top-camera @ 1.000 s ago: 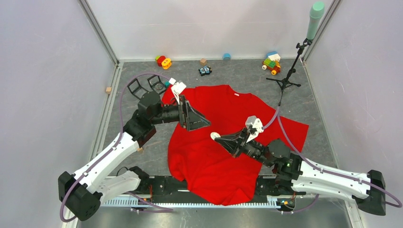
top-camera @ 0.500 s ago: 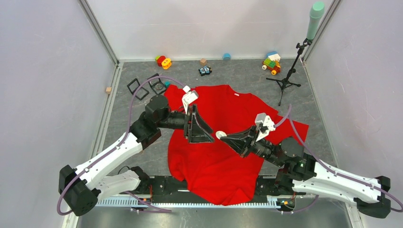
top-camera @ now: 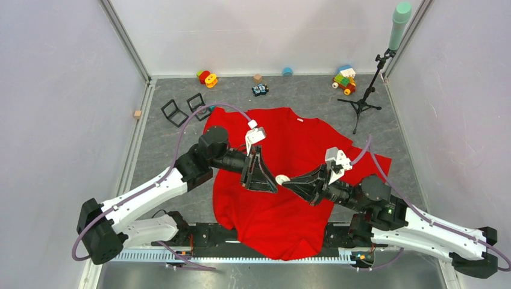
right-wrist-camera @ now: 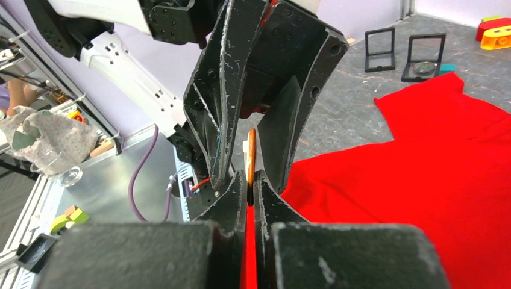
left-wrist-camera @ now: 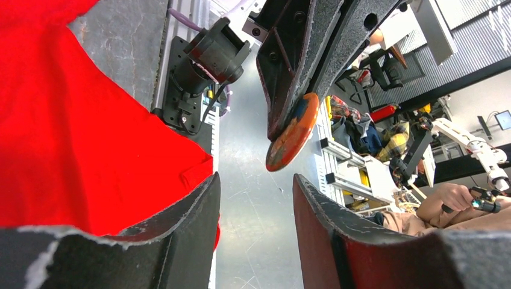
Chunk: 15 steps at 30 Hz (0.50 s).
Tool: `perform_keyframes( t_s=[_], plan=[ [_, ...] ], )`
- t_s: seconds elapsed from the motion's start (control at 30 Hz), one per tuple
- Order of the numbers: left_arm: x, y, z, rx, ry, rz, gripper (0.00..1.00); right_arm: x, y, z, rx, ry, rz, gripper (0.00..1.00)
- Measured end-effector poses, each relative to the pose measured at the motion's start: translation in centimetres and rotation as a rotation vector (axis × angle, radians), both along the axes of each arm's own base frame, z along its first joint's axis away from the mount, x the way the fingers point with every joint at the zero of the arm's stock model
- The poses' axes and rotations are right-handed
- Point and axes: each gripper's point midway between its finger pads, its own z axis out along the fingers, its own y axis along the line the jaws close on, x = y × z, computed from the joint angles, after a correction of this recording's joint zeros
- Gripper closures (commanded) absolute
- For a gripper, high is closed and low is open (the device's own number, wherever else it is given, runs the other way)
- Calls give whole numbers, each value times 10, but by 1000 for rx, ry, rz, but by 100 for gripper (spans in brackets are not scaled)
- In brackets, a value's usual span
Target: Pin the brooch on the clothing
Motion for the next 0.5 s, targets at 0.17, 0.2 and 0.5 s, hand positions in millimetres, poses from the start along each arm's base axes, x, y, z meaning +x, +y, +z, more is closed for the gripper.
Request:
perform_keyframes(
  t_s=[0.17, 0.2, 0.5],
  plan=[
    [-6, -2, -2, 4, 7, -27, 62, -8, 2, -7, -29, 6, 44, 100],
    [-8, -2, -1, 2, 7, -34, 67, -9, 3, -8, -33, 7, 54, 100],
    [-15, -2, -3, 5, 2, -65, 98, -14, 9, -18, -64, 25, 93, 100]
  ],
)
